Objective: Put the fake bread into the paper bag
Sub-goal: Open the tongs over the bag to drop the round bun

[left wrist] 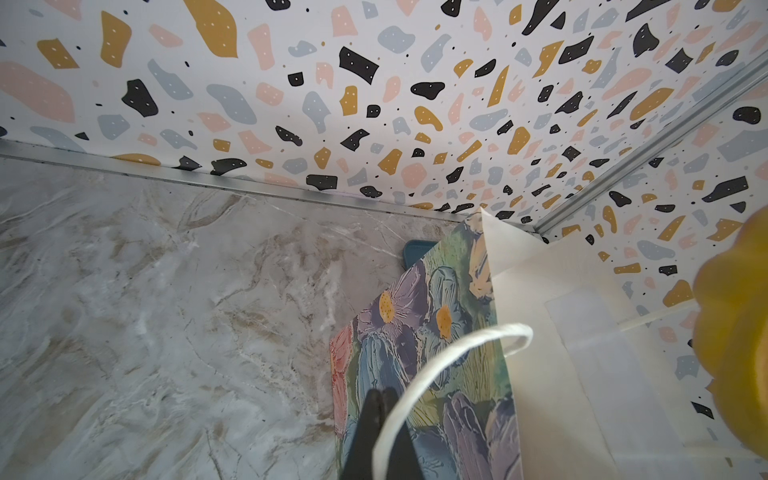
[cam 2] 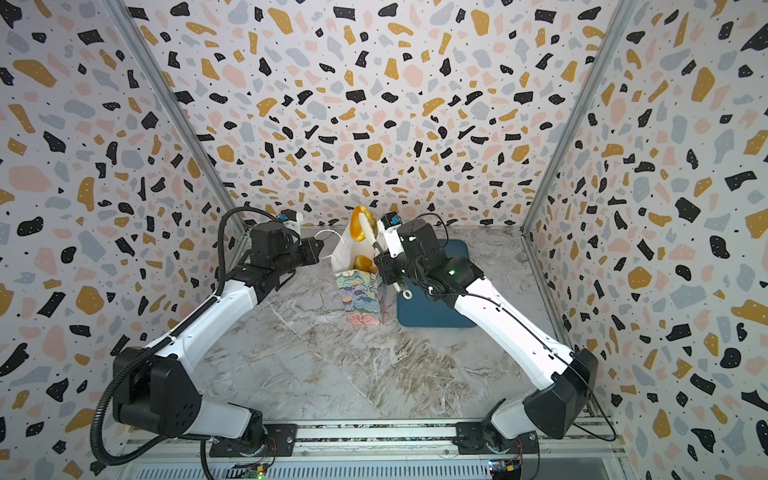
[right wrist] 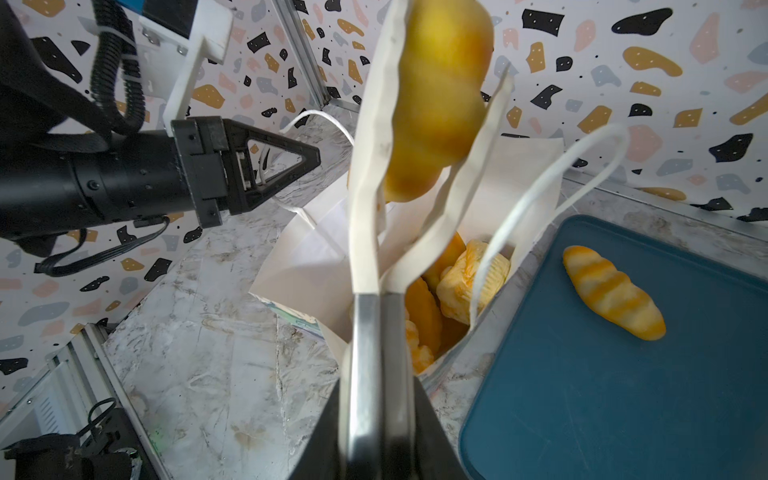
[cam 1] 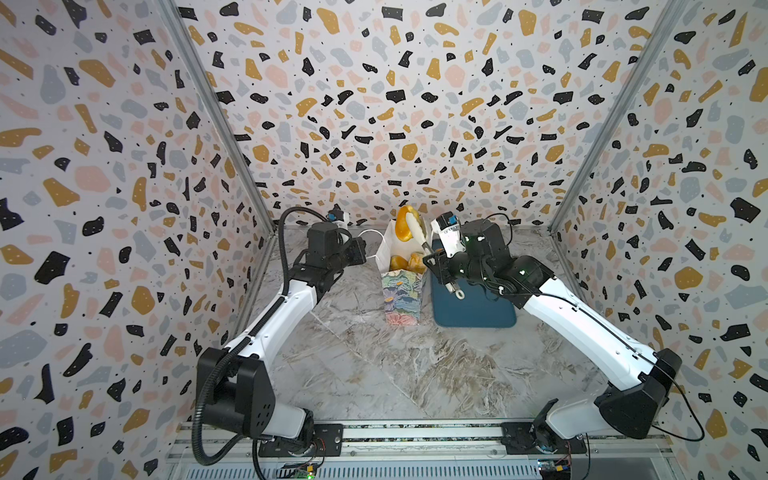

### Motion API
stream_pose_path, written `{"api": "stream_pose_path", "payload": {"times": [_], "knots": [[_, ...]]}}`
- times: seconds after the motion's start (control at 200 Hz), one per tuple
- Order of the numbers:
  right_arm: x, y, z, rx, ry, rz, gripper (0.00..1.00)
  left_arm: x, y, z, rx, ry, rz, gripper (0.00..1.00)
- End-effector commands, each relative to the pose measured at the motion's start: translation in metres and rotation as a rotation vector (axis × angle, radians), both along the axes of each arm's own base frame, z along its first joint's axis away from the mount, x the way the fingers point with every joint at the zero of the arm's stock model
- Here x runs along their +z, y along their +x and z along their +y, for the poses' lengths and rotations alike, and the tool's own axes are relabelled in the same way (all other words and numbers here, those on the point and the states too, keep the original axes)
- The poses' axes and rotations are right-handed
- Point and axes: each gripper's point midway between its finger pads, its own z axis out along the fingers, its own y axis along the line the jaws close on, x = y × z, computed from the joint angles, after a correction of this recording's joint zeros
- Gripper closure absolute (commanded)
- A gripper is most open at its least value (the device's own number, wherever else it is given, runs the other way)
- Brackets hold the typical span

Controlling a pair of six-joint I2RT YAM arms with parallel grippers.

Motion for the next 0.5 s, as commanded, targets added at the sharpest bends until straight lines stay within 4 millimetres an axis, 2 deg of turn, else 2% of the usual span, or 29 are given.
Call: {"api": "stream_pose_path", "payload": {"times": [0.0, 0.26, 0.491], "knots": [[0.021, -0.002, -0.004, -0.008, 0.028, -0.06, 0.78, 0.013, 0.004, 0.0, -0.001, -0.012, -0.041, 1.0], [0.017, -0.002, -0.005, -0.02, 0.027, -0.049, 0.67, 0.013, 0.004, 0.0, -0.001, -0.011, -0.04, 1.0], [0.027, -0.003, -0.008, -0.029, 0.05, -0.076, 0.65, 0.014, 0.004, 0.0, -0.001, -0.012, -0.043, 1.0]]}}
